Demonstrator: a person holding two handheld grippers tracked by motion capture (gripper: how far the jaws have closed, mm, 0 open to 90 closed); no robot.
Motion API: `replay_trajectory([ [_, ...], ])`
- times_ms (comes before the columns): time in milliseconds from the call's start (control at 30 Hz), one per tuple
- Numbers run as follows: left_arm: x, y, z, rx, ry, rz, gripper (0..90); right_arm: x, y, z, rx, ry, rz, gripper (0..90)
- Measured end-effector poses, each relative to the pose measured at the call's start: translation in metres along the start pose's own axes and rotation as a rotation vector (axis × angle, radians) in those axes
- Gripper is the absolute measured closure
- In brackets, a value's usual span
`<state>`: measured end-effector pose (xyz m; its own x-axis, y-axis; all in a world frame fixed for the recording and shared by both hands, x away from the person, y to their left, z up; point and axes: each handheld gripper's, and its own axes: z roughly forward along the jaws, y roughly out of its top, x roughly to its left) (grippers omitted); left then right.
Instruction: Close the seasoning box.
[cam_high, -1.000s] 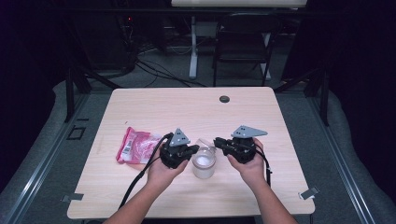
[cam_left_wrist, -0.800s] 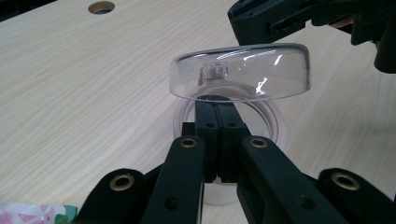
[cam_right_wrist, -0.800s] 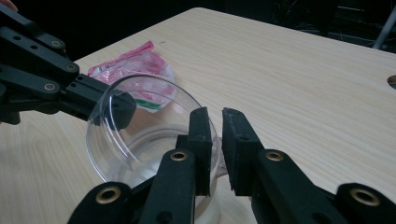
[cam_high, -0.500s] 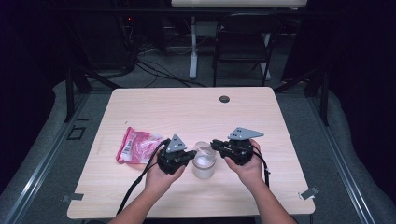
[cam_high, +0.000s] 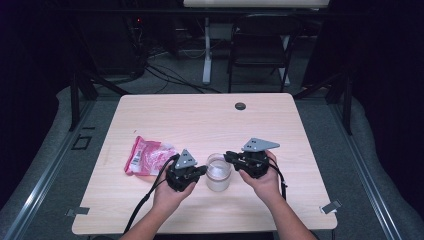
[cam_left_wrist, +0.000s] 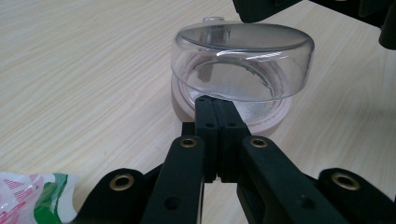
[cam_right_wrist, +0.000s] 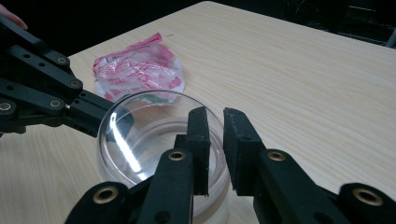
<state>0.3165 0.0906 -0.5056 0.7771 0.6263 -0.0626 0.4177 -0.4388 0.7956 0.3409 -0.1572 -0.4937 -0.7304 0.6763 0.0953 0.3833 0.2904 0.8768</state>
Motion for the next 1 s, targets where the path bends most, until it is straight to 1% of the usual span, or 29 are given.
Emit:
replay_trajectory([
  [233, 0.001, -0.007, 0.001, 0.007, 0.004, -0.005, 89.6, 0.003, -0.001, 0.002, 0.006, 0.004, -0.009, 79.8],
  [367, 0.001, -0.012, 0.003, 0.024, 0.000, -0.009, 89.6, 0.004, -0.001, 0.005, 0.013, 0.011, -0.017, 79.1],
  [467, 0.001, -0.013, 0.003, 0.030, 0.006, -0.007, 89.5, 0.005, -0.002, 0.005, 0.024, 0.010, -0.025, 78.6],
  [500, 0.002, -0.013, 0.003, 0.023, 0.000, -0.016, 89.3, 0.005, -0.002, 0.006, 0.029, 0.012, -0.027, 78.5],
  [533, 0.002, -0.012, 0.002, 0.020, 0.005, -0.010, 89.2, 0.005, -0.002, 0.006, 0.028, 0.012, -0.028, 78.5],
  [633, 0.004, -0.012, 0.000, 0.018, 0.009, -0.014, 89.0, 0.006, -0.002, 0.006, 0.026, 0.011, -0.026, 78.5],
  [700, 0.005, -0.012, -0.002, 0.022, 0.014, -0.007, 88.7, 0.006, -0.002, 0.006, 0.025, 0.013, -0.024, 78.5],
  [767, 0.006, -0.012, -0.003, 0.022, 0.016, -0.015, 88.4, 0.006, -0.002, 0.006, 0.024, 0.014, -0.023, 78.6],
  [800, 0.007, -0.012, -0.004, 0.022, 0.022, -0.007, 88.2, 0.005, -0.002, 0.006, 0.027, 0.015, -0.025, 78.6],
  [1000, 0.012, -0.012, -0.011, 0.013, 0.040, -0.014, 86.0, 0.006, -0.002, 0.006, 0.022, 0.008, -0.025, 78.5],
])
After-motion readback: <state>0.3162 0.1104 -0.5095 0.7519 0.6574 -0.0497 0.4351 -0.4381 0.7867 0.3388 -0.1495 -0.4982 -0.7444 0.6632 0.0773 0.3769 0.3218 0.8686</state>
